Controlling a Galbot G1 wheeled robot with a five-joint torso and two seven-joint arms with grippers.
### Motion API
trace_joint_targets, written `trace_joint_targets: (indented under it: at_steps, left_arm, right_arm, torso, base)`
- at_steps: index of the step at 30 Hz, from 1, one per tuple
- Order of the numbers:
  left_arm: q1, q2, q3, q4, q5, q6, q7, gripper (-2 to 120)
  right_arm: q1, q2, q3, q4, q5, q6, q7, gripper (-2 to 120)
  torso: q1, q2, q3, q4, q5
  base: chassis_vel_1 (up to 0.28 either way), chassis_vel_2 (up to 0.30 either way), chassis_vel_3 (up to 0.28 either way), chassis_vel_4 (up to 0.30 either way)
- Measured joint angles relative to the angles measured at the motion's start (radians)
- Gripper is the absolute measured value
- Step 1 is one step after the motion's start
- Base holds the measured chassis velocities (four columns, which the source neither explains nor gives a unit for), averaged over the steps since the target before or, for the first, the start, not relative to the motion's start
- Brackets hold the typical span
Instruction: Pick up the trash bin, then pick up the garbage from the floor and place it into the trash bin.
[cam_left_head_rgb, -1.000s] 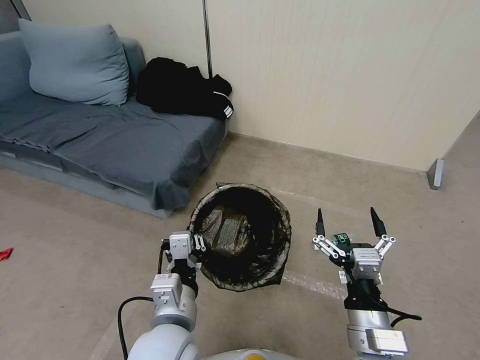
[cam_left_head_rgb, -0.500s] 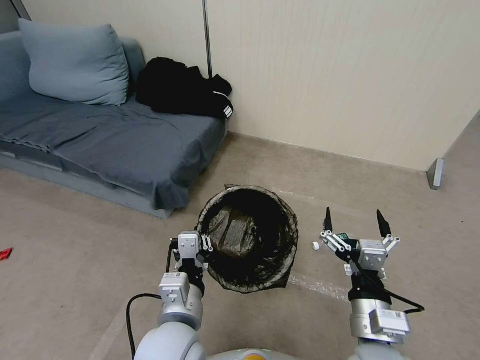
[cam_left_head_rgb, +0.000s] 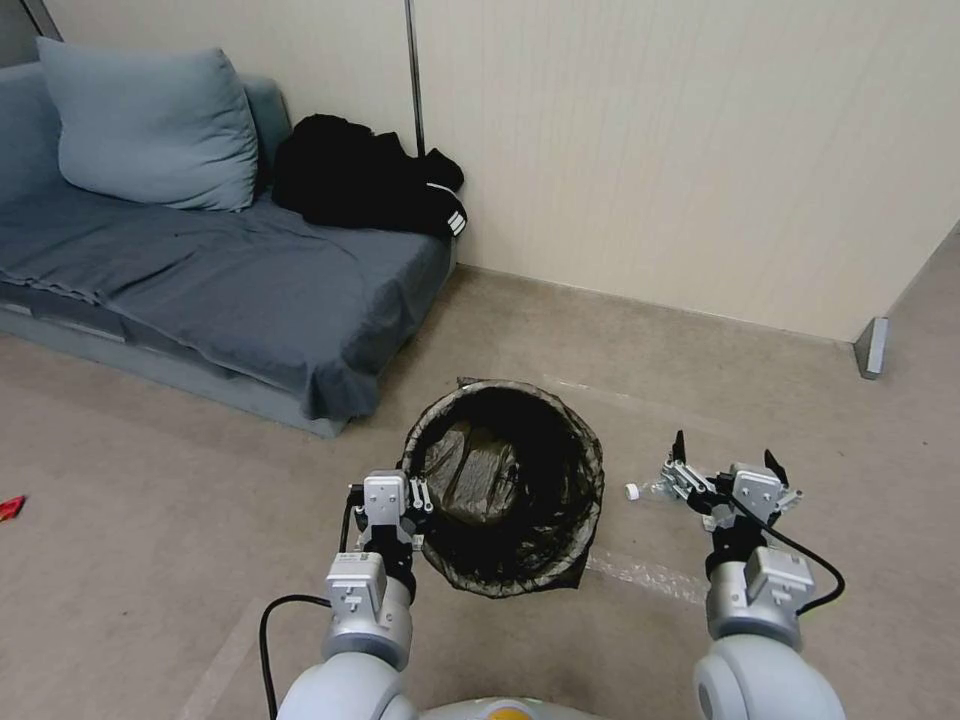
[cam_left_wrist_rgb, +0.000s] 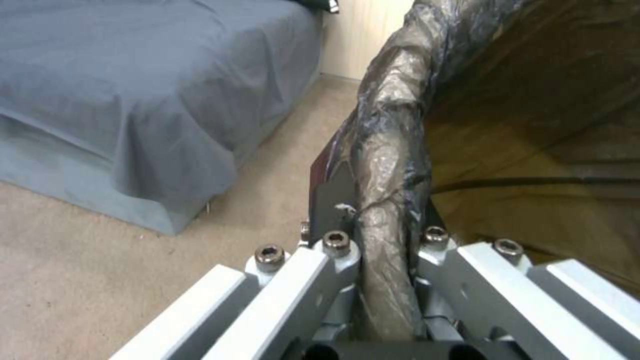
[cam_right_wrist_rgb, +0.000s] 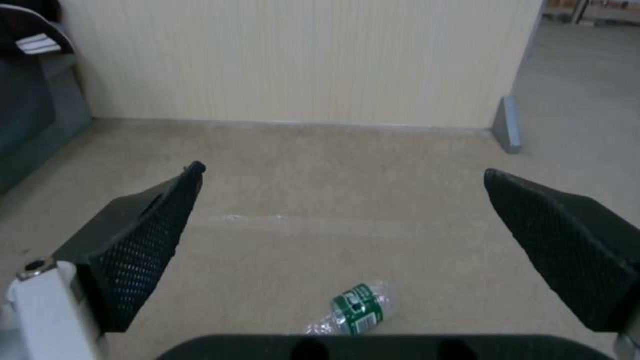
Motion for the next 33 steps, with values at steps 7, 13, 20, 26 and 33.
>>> trace_joint_targets:
  at_steps: [7,13,20,26,33]
  left_arm:
    - [0.006,0.001,0.005,0.001,0.008,-0.001,-0.001,0]
    - [0.010,0.001,0.011,0.007,0.017,-0.005,-0.002,0]
    - [0.018,0.001,0.022,0.012,0.030,-0.010,-0.002,0]
    - [0.022,0.002,0.033,0.015,0.040,-0.014,-0.002,0]
    - [0.024,0.006,0.035,0.017,0.044,-0.017,-0.002,0]
  right_arm:
    - [0.022,0.000,0.002,-0.030,0.037,-0.023,0.013,100]
    - [0.082,0.000,0.005,-0.116,0.128,-0.069,0.045,100]
    - [0.206,0.000,0.009,-0.308,0.333,-0.161,0.110,100]
    - [0.288,0.000,0.011,-0.433,0.469,-0.221,0.152,100]
    - [0.308,0.000,0.012,-0.465,0.502,-0.236,0.163,100]
  torso:
    - [0.000,0.000,0.000,-0.0001,-0.0002]
    - [0.000,0.000,0.000,-0.0001,-0.0010]
    - [0.000,0.000,0.000,0.0000,-0.0001]
    - [0.000,0.000,0.000,0.0001,0.0000]
    - [0.000,0.000,0.000,-0.0001,-0.0002]
  base:
    - [0.000,0.000,0.000,0.000]
    - [0.000,0.000,0.000,0.000]
    - [0.000,0.000,0.000,0.000]
    - [0.000,0.000,0.000,0.000]
    - [0.000,0.000,0.000,0.000]
